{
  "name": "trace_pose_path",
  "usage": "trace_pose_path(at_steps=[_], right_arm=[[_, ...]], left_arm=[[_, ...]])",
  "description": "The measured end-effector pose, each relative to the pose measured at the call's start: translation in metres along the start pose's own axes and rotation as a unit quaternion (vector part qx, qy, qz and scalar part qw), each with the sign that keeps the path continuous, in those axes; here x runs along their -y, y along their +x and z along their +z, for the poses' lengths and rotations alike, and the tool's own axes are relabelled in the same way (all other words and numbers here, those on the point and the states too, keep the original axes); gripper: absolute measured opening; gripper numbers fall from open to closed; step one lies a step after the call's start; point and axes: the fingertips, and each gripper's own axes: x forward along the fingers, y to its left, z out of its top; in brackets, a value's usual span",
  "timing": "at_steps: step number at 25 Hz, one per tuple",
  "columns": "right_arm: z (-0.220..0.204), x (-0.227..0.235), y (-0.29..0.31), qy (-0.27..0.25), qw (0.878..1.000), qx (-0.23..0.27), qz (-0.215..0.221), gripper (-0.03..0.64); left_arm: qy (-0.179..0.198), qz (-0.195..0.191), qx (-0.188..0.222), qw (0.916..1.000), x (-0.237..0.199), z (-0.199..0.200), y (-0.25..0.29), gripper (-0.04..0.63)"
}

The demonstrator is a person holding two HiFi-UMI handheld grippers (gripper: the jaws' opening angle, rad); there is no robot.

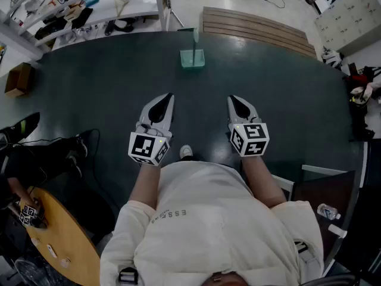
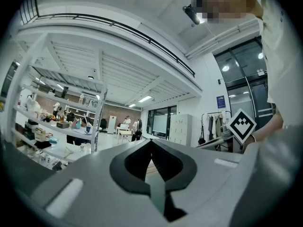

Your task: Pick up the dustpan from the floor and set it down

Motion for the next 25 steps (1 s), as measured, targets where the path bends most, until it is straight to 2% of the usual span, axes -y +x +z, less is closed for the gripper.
trace_pose_path(at_steps=[5,15,20,25], right_arm=[[0.001,-0.002,0.002,0.0,1.0,0.001,-0.005,-0.008],[0.003,-0.006,0.013,0.006,1.0,0.0,-0.015,-0.008],[0.005,0.002,0.022,0.032,0.999,0.004,-0.039,-0.008],[0.009,0.001,0.033,0.028,0.999,-0.001,-0.046,-0.008]], left_arm=[[0.014,-0.004,0.002,0.9999,-0.005,0.002,-0.002,0.015],[0.007,-0.005,0.0,1.0,-0.022,0.0,-0.002,0.015],[0.005,-0.011,0.0,0.9999,-0.031,-0.002,0.003,0.015],[-0.004,-0.004,0.0,1.0,-0.048,-0.003,0.006,0.015]])
